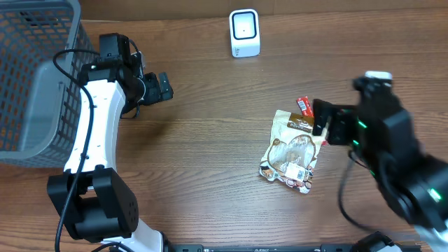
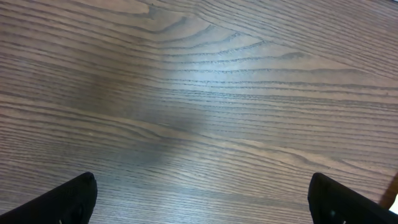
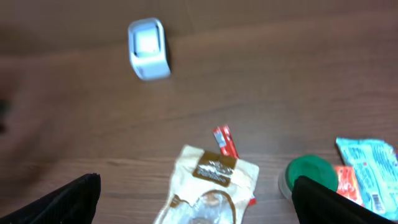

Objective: Scan the item barcode

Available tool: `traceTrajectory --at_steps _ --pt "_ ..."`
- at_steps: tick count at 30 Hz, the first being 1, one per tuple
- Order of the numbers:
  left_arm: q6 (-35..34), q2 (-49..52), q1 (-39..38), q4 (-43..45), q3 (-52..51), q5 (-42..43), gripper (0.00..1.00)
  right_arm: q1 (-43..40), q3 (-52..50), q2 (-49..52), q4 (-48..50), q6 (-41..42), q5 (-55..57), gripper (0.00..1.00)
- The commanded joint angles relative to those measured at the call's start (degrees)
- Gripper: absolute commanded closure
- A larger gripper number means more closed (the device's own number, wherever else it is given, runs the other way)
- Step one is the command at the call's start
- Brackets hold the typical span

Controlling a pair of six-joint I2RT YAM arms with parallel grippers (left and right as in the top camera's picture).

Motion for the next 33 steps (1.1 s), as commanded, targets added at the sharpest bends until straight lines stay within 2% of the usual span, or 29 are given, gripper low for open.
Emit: traceTrajectory --at_steps 1,12,16,22,28,33 --pt "-0.96 -1.07 -0.28 0.00 1.18 -0.17 0.00 0.11 0.72 -6.71 0.24 -0.04 0.57 0.00" --pt "-0.96 -1.07 -0.28 -0.02 1.18 -0.17 0.00 -0.02 0.70 -25.77 -6.29 -0.04 2.29 0.00" --pt "-0.96 -1.07 -0.28 -0.02 1.18 -0.17 0.00 -1.68 -0.37 -30.64 -9.49 -0.04 2.05 0.00" --pt "-0.96 -1.07 -0.28 -0.02 1.18 -0.17 0.00 -6.25 -5.64 -37.42 -9.31 -0.04 2.01 0.00" --pt "-0.96 -1.07 -0.28 -0.02 1.18 -0.17 0.00 -11.80 -13.20 -42.64 -3.67 -0.33 -0.28 0.00" --pt "-0.96 -1.07 -0.28 -0.02 1.18 -0.17 0.00 -15.78 -21.33 -46.60 7.65 -6.32 -6.27 0.00"
